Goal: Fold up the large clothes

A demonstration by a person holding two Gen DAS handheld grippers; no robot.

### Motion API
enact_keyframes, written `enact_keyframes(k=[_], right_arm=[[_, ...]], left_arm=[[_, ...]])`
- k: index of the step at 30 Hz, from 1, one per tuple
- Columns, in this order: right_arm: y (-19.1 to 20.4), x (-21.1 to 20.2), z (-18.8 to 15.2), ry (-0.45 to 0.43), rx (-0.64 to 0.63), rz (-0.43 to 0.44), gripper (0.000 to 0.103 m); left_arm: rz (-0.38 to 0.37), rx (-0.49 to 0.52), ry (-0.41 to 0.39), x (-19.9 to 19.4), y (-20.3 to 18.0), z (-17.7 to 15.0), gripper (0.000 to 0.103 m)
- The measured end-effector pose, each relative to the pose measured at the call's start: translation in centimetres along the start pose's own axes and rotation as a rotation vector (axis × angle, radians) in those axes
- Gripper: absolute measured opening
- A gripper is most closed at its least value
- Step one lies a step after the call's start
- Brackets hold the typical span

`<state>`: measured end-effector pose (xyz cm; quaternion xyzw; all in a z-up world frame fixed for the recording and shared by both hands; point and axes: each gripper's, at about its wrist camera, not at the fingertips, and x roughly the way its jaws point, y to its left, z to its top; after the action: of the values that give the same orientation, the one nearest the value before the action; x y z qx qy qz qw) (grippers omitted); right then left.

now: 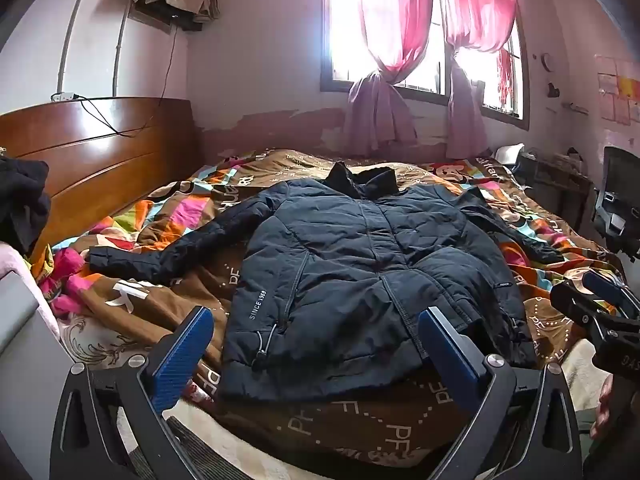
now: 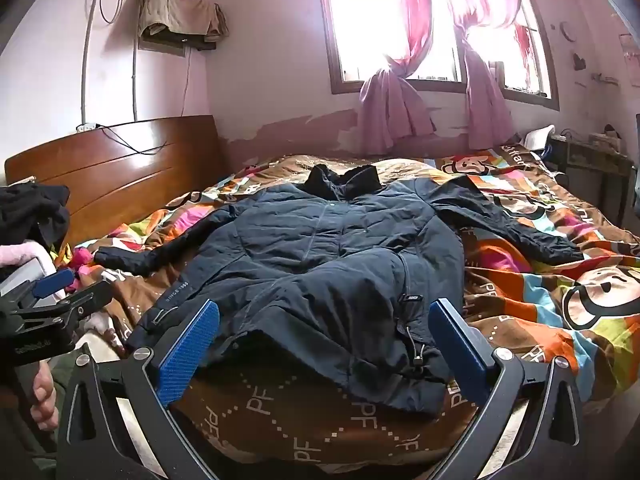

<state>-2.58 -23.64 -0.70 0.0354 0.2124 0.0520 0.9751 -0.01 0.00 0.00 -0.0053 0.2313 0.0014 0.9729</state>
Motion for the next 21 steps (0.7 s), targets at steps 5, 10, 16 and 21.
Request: enact_keyframes(k=[5,10,16,21], right_arm=[[0.01,-0.06,-0.02,0.002,-0.001,-0.003,0.102],[-0.02,-0.15,-0.06,-0.004,0.000,0.001,0.102],[0.00,-0.06,-0.07,-0.004,0.000,0.001,0.102],[-0.01,-0.05,-0.08,-0.004,0.001,0.002,0.102]], left_arm=[[-0.001,0.000,0.000,0.04,0.01,-0.01,0.103],[0.001,0.001,-0.002,0.01,-0.01,0.02,0.103],[0.000,0.003,-0.004,-0.01,-0.01,0.01,0.103],[-0.001,0.003,-0.004,-0.01,-0.02,0.01,0.103]])
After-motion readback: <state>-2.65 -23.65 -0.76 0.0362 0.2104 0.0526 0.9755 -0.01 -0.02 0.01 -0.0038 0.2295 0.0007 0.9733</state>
